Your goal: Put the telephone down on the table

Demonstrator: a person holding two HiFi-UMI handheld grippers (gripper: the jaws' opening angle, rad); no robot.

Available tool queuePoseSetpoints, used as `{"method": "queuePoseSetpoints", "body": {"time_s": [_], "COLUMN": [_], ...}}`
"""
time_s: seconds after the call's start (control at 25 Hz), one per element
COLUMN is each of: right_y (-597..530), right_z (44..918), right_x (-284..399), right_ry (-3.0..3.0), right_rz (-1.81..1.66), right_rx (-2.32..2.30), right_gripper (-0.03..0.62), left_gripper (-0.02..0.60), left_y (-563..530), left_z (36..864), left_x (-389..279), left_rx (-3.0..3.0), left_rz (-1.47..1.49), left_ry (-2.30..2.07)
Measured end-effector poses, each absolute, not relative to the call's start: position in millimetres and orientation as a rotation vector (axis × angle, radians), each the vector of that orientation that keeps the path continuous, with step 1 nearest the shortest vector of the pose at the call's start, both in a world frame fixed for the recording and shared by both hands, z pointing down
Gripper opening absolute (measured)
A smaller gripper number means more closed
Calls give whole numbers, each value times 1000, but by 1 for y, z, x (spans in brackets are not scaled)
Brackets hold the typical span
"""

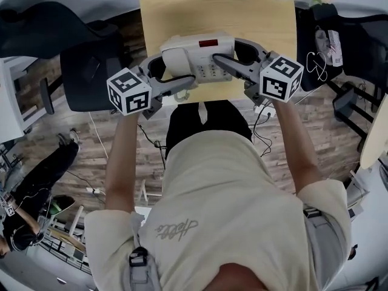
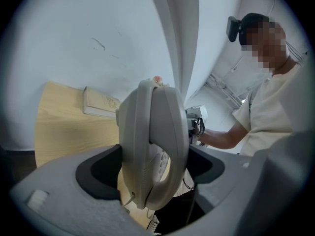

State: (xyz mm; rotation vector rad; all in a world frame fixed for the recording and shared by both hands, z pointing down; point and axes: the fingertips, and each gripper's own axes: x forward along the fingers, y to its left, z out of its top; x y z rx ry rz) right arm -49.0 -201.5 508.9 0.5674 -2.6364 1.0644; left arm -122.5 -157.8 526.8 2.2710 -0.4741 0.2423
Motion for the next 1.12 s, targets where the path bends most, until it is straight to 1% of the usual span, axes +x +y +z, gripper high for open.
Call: {"method": "queuePoseSetpoints", "body": {"time_s": [0.4, 1.12], "right_y": [-249, -260], "right_z": [561, 597], "right_x": [-59, -63], "right_ry": [-2576, -2495], "right_rz": [1195, 1309], "right_rx": [530, 489], "right_gripper": [253, 253], "left_gripper": [394, 393], "left_y": [-204, -211], "left_z": [572, 604], "left_x": [-133, -136], "left_rx": [2181, 2075], "left_rz": [237, 259], "left_ry": [-483, -462]}}
